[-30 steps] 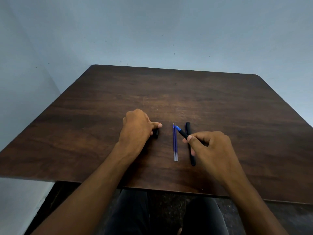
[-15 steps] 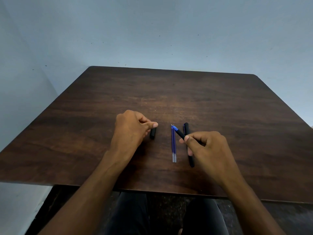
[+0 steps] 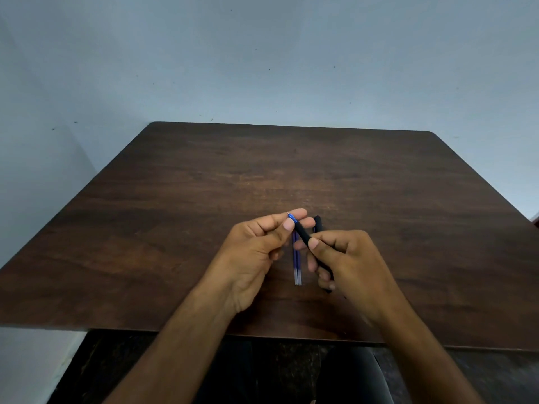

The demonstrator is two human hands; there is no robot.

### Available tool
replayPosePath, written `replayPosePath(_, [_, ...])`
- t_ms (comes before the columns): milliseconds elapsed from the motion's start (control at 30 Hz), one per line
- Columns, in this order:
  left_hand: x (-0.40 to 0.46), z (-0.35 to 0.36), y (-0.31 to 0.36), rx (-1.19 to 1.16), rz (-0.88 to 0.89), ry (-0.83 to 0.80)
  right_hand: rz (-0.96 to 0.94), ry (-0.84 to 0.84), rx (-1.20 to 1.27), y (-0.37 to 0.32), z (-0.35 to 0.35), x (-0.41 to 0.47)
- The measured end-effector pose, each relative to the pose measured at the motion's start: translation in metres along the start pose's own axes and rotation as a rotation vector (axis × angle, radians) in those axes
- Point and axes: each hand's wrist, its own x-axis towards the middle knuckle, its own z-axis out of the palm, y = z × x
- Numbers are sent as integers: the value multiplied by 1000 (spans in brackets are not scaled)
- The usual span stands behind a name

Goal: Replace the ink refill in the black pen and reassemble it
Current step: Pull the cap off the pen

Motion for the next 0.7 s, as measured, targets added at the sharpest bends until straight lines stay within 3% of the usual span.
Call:
replayPosePath(267, [0, 5, -4, -102, 42, 91, -12, -41, 57, -2, -1, -1])
replayPosePath(533, [0, 8, -5, -129, 55, 265, -190, 57, -236, 0, 7, 0])
replayPosePath(633, [-2, 3, -4, -108, 52, 233, -172, 33, -195, -2, 7, -1])
replayPosePath(700, [-6, -2, -3, -22, 51, 123, -153, 42, -172, -3, 6, -2])
